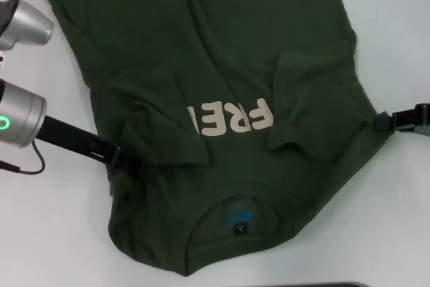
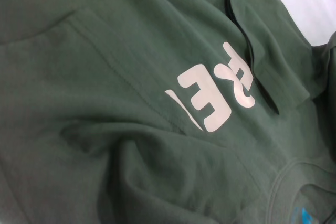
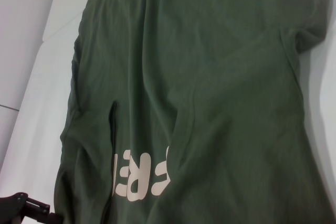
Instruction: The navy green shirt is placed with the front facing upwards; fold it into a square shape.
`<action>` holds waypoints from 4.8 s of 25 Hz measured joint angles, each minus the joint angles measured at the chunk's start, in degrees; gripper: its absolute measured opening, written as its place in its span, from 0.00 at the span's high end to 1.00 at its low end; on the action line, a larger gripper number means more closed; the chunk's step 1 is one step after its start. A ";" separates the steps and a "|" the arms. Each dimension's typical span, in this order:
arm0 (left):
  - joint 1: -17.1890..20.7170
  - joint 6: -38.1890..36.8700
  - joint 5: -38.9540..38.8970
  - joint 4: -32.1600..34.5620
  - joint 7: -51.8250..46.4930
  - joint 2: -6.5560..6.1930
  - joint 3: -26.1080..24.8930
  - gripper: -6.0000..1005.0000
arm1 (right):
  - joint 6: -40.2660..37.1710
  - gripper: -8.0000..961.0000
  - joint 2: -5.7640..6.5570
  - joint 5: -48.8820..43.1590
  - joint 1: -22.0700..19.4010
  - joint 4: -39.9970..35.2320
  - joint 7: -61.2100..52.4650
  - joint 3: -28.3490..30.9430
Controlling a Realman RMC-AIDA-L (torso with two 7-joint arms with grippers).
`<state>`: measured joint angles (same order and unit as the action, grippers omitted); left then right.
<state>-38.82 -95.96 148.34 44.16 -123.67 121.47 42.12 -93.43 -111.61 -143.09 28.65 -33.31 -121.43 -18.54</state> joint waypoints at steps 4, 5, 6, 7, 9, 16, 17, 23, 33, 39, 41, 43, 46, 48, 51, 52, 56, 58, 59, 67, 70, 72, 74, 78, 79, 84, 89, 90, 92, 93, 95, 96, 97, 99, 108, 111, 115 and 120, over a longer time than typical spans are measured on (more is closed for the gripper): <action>-0.13 0.92 -0.29 -0.06 0.36 0.44 0.87 0.58 | 0.00 0.95 0.00 0.00 0.00 0.00 0.17 0.00; -0.17 1.01 -0.35 -0.05 0.39 0.52 0.96 0.57 | 0.00 0.95 0.01 0.01 0.00 0.00 0.18 0.00; -0.20 1.00 -0.36 0.02 0.39 0.63 0.94 0.57 | 0.00 0.95 0.03 0.05 0.00 0.00 0.19 0.00; -0.25 0.91 -0.38 0.36 0.39 0.70 0.82 0.57 | 0.00 0.95 0.05 0.10 0.00 0.00 0.19 0.00; -0.28 0.43 -0.55 1.28 0.39 0.77 0.42 0.57 | 0.01 0.95 0.08 0.38 0.00 0.00 0.20 0.00; 0.27 0.45 -3.90 4.39 0.49 -0.25 -0.48 0.57 | 0.17 0.95 0.17 0.57 0.44 0.00 0.22 0.00; 0.29 0.53 -4.09 4.49 0.54 -0.39 -0.68 0.57 | 0.24 0.95 0.18 0.58 0.52 0.01 0.23 0.00; 2.10 0.17 -4.15 5.04 0.62 -1.75 -1.36 0.57 | 0.66 0.95 0.14 0.63 0.61 0.01 0.20 0.00; 6.28 -0.70 -4.12 5.32 0.03 -4.72 -3.26 0.57 | 2.80 0.96 -0.17 0.63 0.62 1.55 0.37 -0.36; 7.52 -3.13 -2.57 5.24 -0.10 -6.11 -4.22 0.57 | 2.85 0.96 -0.18 0.62 0.62 1.59 0.57 -0.39; 7.99 -4.32 -1.69 5.10 -0.34 -6.33 -4.37 0.57 | 2.86 0.96 -0.18 0.62 0.61 1.63 0.74 -0.35; 8.41 -5.78 -1.26 5.08 -0.40 -6.34 -4.18 0.57 | 2.83 0.96 -0.18 0.62 0.61 1.66 0.82 -0.34; 8.82 -6.62 0.52 4.92 -0.42 -6.24 -3.72 0.57 | 2.72 0.96 -0.18 0.62 0.61 1.67 0.89 -0.38; 8.94 -6.47 2.10 4.67 -0.49 -6.08 -3.89 0.57 | 2.71 0.96 -0.18 0.62 0.62 1.67 0.99 -0.40; 9.20 -6.29 2.99 4.34 -0.55 -6.03 -4.09 0.57 | 2.64 0.96 -0.18 0.62 0.62 1.68 1.04 -0.42; 9.27 -6.31 3.07 4.17 -0.57 -6.07 -4.14 0.57 | 2.61 0.96 -0.18 0.62 0.62 1.67 1.04 -0.43; 9.28 -6.26 3.09 3.02 -0.58 -6.13 -4.13 0.56 | 2.55 0.96 -0.18 0.62 0.61 1.68 1.05 -0.44; 9.07 -6.04 3.09 2.23 -0.50 -5.99 -3.95 0.56 | 2.52 0.96 -0.18 0.62 0.61 1.68 1.04 -0.44; 8.94 -5.98 3.09 1.89 -0.37 -5.95 -3.90 0.55 | 2.50 0.96 -0.18 0.62 0.61 1.68 1.04 -0.44; 8.16 -5.78 2.65 0.63 0.15 -6.03 -4.14 0.53 | 2.46 0.96 -0.18 0.62 0.61 1.67 1.04 -0.48; 7.83 -5.55 2.61 0.49 -0.14 -6.04 -4.18 0.52 | 2.46 0.96 -0.15 0.62 0.61 1.68 1.03 -0.52; 7.65 -5.55 2.60 0.45 -0.37 -6.05 -4.21 0.51 | 2.46 0.96 -0.12 0.62 0.61 1.68 1.03 -0.53; 7.49 -5.55 2.69 0.41 -0.46 -6.08 -4.23 0.51 | 2.46 0.96 -0.09 0.62 0.60 1.68 1.03 -0.53; 7.26 -5.57 2.90 0.34 -0.52 -6.28 -4.25 0.50 | 2.46 0.96 0.00 0.62 0.51 1.68 1.03 -0.53; 7.22 -5.63 2.94 0.33 -0.54 -6.35 -4.23 0.45 | 2.46 0.96 0.02 0.62 0.49 1.68 1.03 -0.51; 6.91 -6.05 3.06 0.29 -0.67 -6.87 -4.23 0.24 | 2.46 0.96 0.09 0.62 0.43 1.68 0.97 -0.47; 6.69 -6.14 3.14 0.13 -0.84 -6.85 -3.75 0.17 | 2.46 0.95 0.12 0.62 0.52 1.68 0.94 -0.44; 6.66 -6.18 3.15 0.13 -0.88 -6.84 -3.73 0.17 | 2.46 0.95 0.14 0.62 0.54 1.68 0.94 -0.42; 6.64 -6.22 3.16 0.13 -1.01 -6.85 -3.72 0.17 | 2.46 0.95 0.18 0.62 0.56 1.67 0.94 -0.37; 6.63 -6.24 3.17 0.13 -1.06 -6.87 -3.71 0.18 | 2.46 0.95 0.18 0.62 0.56 1.68 0.94 -0.37; 6.62 -6.24 3.17 0.13 -1.08 -6.88 -3.71 0.18 | 2.46 0.95 0.18 0.62 0.57 1.68 0.94 -0.38; 6.57 -6.18 3.18 0.13 -1.11 -6.87 -3.61 0.18 | 2.46 0.95 0.18 0.62 0.58 1.68 0.94 -0.40; 6.57 -6.13 3.18 0.13 -1.11 -6.86 -3.55 0.19 | 2.46 0.96 0.18 0.62 0.59 1.68 0.94 -0.41; 6.54 -5.97 3.18 0.13 -1.14 -6.82 -3.39 0.19 | 2.46 0.96 0.18 0.62 0.60 1.68 0.93 -0.41; 6.24 -5.99 3.43 0.07 -1.30 -6.71 -2.22 0.22 | 2.54 0.96 0.27 0.62 0.62 1.68 1.02 -0.39; 6.06 -5.89 3.79 -0.42 -1.36 -6.66 -1.95 0.22 | 2.55 0.96 0.27 0.62 0.62 1.68 1.07 -0.45; 5.88 -5.43 3.80 -1.08 -1.09 -6.81 -2.37 0.24 | 2.53 0.95 0.27 0.62 0.61 1.68 1.08 -0.36; 5.84 -4.57 3.71 -1.25 -1.10 -6.93 -2.80 0.29 | 2.50 0.95 0.26 0.62 0.53 1.68 1.11 -0.36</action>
<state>-32.98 -100.53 152.05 42.91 -124.77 114.55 39.32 -90.93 -111.35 -142.47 29.18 -31.64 -120.32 -18.91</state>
